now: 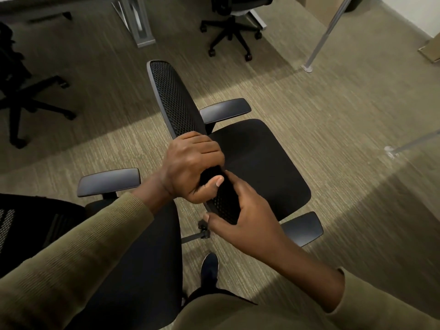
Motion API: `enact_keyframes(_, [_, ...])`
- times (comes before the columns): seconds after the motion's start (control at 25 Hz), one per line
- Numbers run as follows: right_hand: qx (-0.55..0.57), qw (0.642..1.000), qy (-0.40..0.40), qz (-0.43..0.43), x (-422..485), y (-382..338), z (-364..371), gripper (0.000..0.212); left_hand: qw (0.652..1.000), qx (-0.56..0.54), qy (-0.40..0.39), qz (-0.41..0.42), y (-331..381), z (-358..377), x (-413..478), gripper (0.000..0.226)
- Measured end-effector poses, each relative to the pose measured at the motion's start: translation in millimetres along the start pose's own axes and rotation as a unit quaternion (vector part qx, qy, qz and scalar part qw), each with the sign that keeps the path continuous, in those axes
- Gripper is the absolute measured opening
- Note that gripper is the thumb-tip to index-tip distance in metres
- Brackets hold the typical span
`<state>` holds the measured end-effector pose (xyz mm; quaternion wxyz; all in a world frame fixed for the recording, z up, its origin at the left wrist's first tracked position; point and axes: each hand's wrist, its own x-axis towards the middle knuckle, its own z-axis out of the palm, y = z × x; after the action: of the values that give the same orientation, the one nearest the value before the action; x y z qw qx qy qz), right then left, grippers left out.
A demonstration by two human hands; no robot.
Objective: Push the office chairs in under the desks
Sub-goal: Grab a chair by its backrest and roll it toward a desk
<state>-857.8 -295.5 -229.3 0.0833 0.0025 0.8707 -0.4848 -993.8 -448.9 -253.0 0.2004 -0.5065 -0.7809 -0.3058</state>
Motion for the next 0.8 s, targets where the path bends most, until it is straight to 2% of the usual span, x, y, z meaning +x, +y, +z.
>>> enact_keyframes(0.24, [0.038, 0.999, -0.007, 0.035, 1, 17, -32, 0.074, 1.0, -0.004, -0.009, 0.017, 4, 25, 26, 0.053])
enact_keyframes(0.48, [0.082, 0.995, 0.024, 0.054, 8, 43, -68, 0.074, 0.999, -0.021, -0.02, 0.038, 1, 61, 66, 0.055])
enact_keyframes(0.8, [0.058, 0.993, 0.082, 0.062, 16, 106, -170, 0.062, 0.996, -0.056, -0.025, 0.065, 14, 154, 168, 0.057])
